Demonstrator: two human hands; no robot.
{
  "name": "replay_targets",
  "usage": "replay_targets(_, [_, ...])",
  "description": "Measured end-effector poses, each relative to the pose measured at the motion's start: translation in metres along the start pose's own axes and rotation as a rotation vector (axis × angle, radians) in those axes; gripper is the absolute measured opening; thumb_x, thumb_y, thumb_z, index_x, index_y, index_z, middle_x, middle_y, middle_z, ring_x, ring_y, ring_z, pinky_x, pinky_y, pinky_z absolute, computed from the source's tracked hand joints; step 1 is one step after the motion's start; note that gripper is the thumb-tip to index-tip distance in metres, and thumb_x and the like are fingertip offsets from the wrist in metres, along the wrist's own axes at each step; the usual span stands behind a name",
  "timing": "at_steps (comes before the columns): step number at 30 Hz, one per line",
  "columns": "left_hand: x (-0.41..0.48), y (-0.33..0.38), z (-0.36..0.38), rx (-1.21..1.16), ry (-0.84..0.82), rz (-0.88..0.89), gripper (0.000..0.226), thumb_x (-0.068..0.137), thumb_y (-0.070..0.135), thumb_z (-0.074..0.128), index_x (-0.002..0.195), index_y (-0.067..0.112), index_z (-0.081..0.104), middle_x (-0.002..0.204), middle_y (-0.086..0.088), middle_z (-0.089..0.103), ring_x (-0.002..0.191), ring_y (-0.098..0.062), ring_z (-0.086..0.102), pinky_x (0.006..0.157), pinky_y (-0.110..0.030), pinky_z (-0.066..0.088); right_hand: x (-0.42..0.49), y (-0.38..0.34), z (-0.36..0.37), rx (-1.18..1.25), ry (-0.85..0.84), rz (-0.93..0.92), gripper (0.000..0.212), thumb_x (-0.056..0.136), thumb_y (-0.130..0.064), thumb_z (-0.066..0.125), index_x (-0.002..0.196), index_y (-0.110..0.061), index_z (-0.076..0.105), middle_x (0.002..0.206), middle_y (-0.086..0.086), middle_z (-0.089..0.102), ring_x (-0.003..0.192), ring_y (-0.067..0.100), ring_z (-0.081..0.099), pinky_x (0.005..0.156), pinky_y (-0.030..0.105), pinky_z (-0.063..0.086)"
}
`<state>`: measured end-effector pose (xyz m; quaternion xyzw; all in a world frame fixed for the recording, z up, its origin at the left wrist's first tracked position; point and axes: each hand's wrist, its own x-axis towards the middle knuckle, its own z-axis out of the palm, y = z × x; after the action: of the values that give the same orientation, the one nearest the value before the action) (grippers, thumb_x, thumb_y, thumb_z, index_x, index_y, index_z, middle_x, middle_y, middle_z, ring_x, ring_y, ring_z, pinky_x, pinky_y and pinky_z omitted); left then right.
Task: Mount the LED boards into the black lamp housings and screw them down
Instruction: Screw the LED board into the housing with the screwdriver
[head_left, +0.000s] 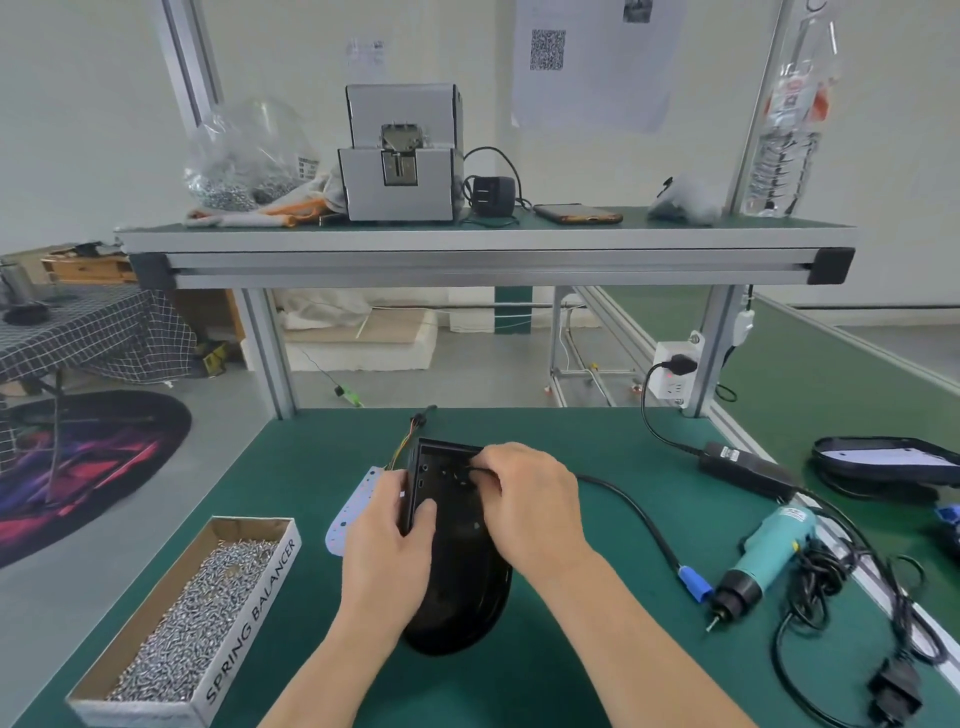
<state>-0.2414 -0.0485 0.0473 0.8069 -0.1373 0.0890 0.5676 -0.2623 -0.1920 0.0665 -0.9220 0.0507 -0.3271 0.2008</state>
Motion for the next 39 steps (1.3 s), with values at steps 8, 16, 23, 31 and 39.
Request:
replay_targets(8, [0.003,0.002,-0.006,0.127,-0.071,0.102,0.025,0.096,0.008,0.058,0.092,0.032,0.053,0.079,0.006,0.065,0.077,-0.013,0.058,0.073,-0.033,0.048,0.032,0.019,-0.013,0.334,-0.357,0.265,0.039,0.081,-0.02,0.081,0.115,-0.019,0.064,0.101,-0.007,0.069,0.095,0.012,0.064,0.081,0.026,0.048])
replay_targets(16, [0.003,0.003,-0.002,0.203,-0.056,0.187,0.018,0.095,0.009,0.058,0.098,0.026,0.055,0.072,0.01,0.062,0.073,-0.01,0.056,0.061,-0.019,0.042,0.032,0.011,-0.001,0.12,-0.312,0.124,0.02,0.083,-0.016,0.06,0.08,-0.023,0.042,0.074,-0.002,0.056,0.071,0.026,0.051,0.054,0.035,0.032])
replay_targets(23, [0.003,-0.003,-0.005,0.227,-0.065,0.207,0.018,0.094,0.008,0.061,0.102,0.024,0.056,0.074,0.013,0.062,0.072,-0.011,0.056,0.062,-0.015,0.042,0.036,0.014,0.001,0.072,-0.38,0.113,0.028,0.078,-0.012,0.059,0.073,-0.025,0.034,0.069,0.0,0.053,0.062,0.021,0.042,0.052,0.033,0.027])
replay_targets(31, [0.006,-0.004,-0.005,0.255,-0.045,0.22,0.015,0.096,0.012,0.059,0.104,0.024,0.054,0.076,0.013,0.064,0.068,-0.011,0.059,0.064,-0.034,0.049,0.039,0.015,0.004,0.121,-0.305,0.06,0.03,0.078,-0.009,0.064,0.071,-0.02,0.037,0.063,0.001,0.048,0.061,0.026,0.037,0.053,0.035,0.03])
replay_targets(39, [0.013,-0.015,-0.003,0.2,0.009,0.073,0.018,0.098,0.013,0.057,0.107,0.028,0.051,0.084,0.011,0.065,0.076,-0.003,0.06,0.063,-0.029,0.044,0.028,0.058,-0.032,0.71,-0.725,0.32,0.044,0.095,-0.042,0.066,0.137,-0.039,0.052,0.135,-0.017,0.055,0.126,-0.005,0.049,0.094,0.017,0.04])
